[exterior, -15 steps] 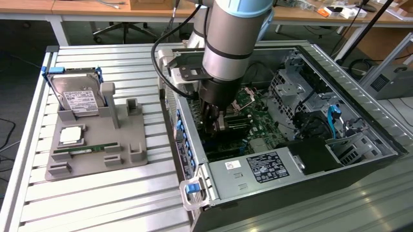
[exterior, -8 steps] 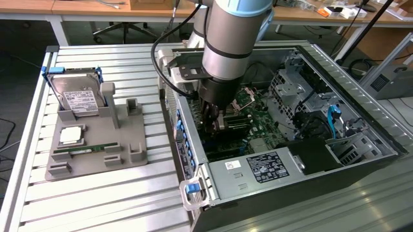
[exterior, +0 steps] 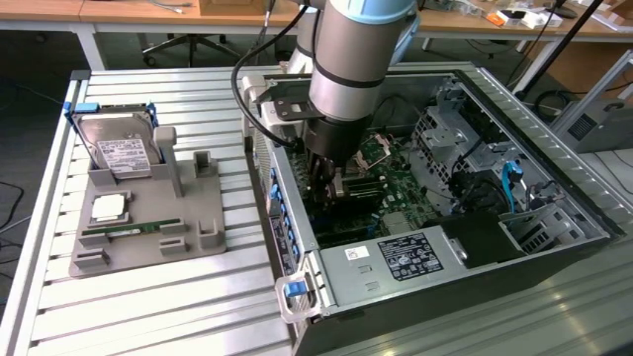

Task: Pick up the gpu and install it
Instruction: 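Press down on the gpu until it lock into place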

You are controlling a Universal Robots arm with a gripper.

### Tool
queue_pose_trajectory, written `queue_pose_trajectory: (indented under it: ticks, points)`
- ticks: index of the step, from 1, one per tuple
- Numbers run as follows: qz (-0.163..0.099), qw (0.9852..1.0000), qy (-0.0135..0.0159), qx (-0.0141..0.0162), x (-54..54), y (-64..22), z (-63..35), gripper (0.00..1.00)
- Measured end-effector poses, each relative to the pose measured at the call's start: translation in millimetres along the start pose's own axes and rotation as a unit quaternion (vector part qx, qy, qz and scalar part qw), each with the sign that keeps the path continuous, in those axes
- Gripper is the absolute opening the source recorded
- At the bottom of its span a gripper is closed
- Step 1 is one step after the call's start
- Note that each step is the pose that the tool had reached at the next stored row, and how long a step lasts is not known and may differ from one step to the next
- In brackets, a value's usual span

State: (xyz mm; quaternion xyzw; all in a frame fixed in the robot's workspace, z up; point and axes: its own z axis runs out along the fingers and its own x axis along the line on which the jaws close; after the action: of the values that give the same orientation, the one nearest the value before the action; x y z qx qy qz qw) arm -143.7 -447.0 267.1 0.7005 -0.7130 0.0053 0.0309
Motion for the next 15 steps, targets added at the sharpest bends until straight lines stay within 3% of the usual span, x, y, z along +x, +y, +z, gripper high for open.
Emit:
queue_pose_trajectory:
  ticks: [11, 14, 15]
  points:
    - [0.001, 1.0, 0.0, -0.0001, -2.1, 0.7, -0.1, 0.11]
    - [0.001, 1.0, 0.0001, 0.0004, -1.5, 1.0, -3.5, 0.11]
    - [0.001, 1.0, 0.0009, 0.0004, -1.4, 1.2, -9.5, 0.11]
